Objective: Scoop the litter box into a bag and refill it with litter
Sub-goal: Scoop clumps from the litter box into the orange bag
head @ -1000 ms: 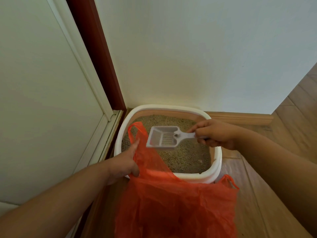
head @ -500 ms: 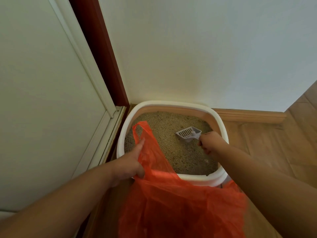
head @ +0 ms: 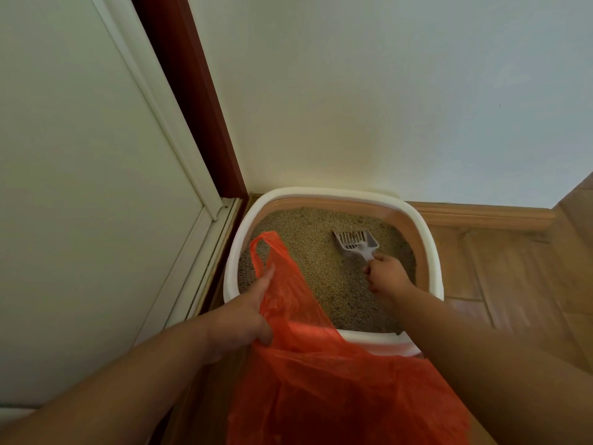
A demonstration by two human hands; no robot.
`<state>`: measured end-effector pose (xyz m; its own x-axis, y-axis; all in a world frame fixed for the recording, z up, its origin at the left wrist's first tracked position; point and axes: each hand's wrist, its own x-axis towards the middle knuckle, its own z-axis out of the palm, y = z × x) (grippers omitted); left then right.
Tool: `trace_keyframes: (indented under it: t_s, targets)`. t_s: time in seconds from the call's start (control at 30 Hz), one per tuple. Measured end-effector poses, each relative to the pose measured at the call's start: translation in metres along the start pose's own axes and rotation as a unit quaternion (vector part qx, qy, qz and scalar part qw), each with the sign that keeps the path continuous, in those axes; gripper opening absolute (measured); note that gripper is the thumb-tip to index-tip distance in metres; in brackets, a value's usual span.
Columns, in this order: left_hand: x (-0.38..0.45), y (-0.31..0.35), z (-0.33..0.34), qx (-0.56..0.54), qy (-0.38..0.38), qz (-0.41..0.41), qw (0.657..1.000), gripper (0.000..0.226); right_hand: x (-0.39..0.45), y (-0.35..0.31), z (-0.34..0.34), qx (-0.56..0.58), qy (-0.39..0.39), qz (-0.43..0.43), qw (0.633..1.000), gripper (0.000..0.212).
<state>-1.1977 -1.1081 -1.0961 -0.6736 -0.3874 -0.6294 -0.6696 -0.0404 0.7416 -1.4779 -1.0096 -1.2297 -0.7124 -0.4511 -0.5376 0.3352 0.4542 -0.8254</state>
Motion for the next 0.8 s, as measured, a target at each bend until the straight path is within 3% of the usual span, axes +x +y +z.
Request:
trace_keyframes:
  t_s: [0.17, 0.27, 0.37, 0.57, 0.8]
  targets:
    - [0.003, 0.006, 0.003, 0.003, -0.002, 0.003, 1.0, 0.131, -0.005, 0.009, -0.008, 0.062, 0.063, -0.003, 0.996, 0.049]
    - [0.004, 0.007, 0.008, 0.003, -0.003, 0.005, 1.0, 0.131, 0.003, 0.012, -0.008, 0.098, 0.104, 0.036, 0.989, 0.055]
    - [0.006, 0.007, 0.01, 0.009, -0.014, 0.002, 1.0, 0.132, 0.015, 0.01, -0.008, 0.098, 0.123, 0.074, 0.985, 0.045]
    - [0.003, -0.001, 0.006, 0.013, -0.013, -0.004, 1.0, 0.13, 0.03, 0.001, -0.001, 0.073, 0.112, 0.04, 0.99, 0.052]
    - [0.002, -0.007, 0.002, 0.005, -0.015, -0.024, 1.0, 0.129, 0.039, 0.006, 0.005, -0.063, 0.109, -0.015, 0.992, 0.042]
